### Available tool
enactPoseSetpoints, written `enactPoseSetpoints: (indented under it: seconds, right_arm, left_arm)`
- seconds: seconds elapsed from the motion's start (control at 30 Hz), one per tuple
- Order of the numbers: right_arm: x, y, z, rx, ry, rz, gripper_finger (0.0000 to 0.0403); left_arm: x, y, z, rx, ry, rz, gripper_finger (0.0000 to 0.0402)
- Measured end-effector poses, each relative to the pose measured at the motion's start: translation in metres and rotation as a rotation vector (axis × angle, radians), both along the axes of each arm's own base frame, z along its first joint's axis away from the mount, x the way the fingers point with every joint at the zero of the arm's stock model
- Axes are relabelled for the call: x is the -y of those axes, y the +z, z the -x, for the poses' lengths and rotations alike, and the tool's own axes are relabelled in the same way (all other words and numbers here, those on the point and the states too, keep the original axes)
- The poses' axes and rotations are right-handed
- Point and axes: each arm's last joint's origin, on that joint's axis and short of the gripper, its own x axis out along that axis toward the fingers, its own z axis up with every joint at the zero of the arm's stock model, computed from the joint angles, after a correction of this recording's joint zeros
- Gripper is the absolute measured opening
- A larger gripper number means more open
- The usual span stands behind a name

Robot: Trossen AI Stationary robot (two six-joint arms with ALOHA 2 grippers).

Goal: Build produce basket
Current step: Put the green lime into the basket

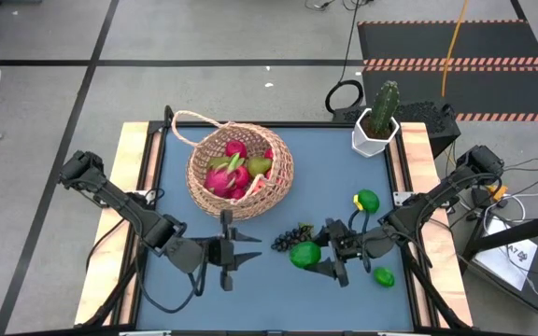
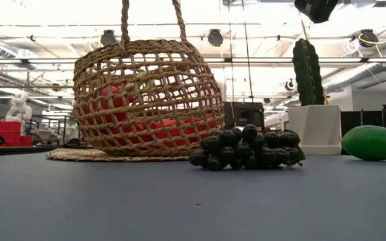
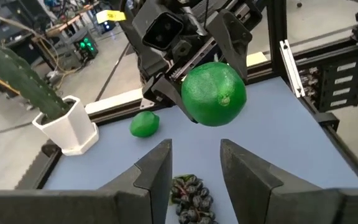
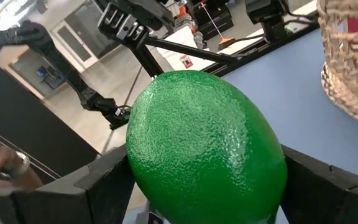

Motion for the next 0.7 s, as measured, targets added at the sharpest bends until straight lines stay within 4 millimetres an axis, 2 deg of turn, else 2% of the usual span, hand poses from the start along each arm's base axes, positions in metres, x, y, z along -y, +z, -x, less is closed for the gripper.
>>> enactPoseSetpoints:
  seconds: [0.13,0.3,0.53,0.63,0.7]
  right_arm:
    - [0.0,0.0,0.0,0.018,0.019,0.09,0.032]
    - [0.002,0.001,-0.001,0.03,-0.01,0.107,0.032]
    - [0.005,0.001,-0.003,0.039,-0.01,0.172,0.032]
    - [0.008,0.001,-0.005,0.043,-0.016,0.201,0.032]
    - [0.01,0.001,-0.006,0.044,-0.022,0.213,0.032]
  left_arm:
    - [0.0,0.0,0.0,-0.005,-0.018,-0.065,0.0138]
    - [0.0,0.0,0.0,-0.015,-0.049,-0.176,0.0138]
    - [0.007,-0.017,-0.01,-0.061,-0.093,-0.335,0.0139]
    - [0.011,-0.024,-0.02,-0.045,-0.104,-0.392,0.0155]
    - [0.013,-0.028,-0.027,-0.026,-0.106,-0.424,0.0182]
